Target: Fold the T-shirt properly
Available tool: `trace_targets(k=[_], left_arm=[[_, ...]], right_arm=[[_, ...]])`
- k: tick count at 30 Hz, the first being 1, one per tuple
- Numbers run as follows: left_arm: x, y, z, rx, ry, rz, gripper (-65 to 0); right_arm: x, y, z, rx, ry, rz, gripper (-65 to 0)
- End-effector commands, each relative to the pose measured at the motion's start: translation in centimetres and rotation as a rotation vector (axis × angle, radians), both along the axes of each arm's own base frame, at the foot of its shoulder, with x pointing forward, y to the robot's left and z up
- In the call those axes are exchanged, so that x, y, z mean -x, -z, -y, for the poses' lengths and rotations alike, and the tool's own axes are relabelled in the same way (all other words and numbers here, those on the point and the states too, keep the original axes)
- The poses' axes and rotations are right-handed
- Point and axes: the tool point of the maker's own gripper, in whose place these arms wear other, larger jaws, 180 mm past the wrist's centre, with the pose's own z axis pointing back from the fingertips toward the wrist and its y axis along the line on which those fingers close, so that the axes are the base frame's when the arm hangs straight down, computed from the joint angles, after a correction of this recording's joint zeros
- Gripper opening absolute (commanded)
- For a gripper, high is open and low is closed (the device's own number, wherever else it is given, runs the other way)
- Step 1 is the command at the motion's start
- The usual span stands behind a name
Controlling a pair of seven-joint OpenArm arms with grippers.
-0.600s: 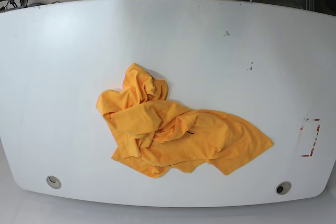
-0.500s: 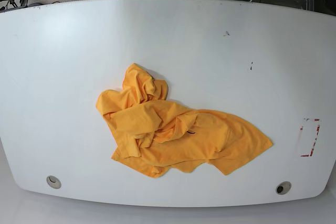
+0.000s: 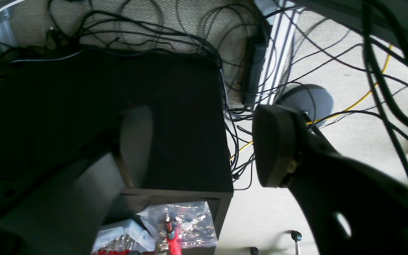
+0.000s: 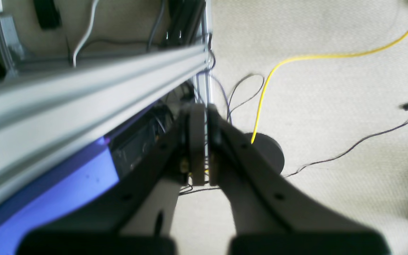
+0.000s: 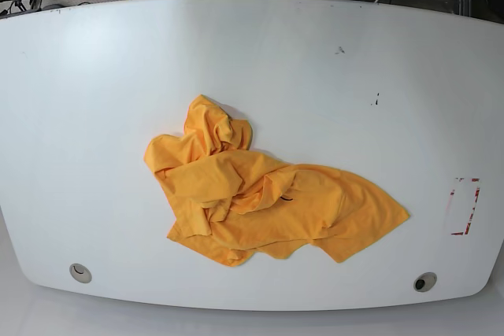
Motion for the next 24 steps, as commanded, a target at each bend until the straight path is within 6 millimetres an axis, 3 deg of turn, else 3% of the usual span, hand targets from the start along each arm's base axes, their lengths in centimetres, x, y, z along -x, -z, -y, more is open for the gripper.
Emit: trace_targets(k=[1,12,18,24], left_arm=[[0.5,-0.1,-0.6,-0.012,0.002,-0.008,-24.4],[-0.5,-0.4,-0.8,-0.015,0.015,0.051,-24.6],[-1.7,-1.9,-1.0,-0.022,0.045,0.154,-24.6],[-0.7,-3.7,-1.1,-0.028,0.072,0.207,-24.6]], right_arm=[[1.7,0.0,0.1,-0.003,-0.004,-0.031,-64.7],[2.7,-0.1,0.2,-0.002,-0.001,-0.039,-64.8],[3.2,-1.1,0.7,0.017,-0.001,0.016,-64.8],[4.9,-2.7,1.2,0.033,-0.017,0.046,-64.8]])
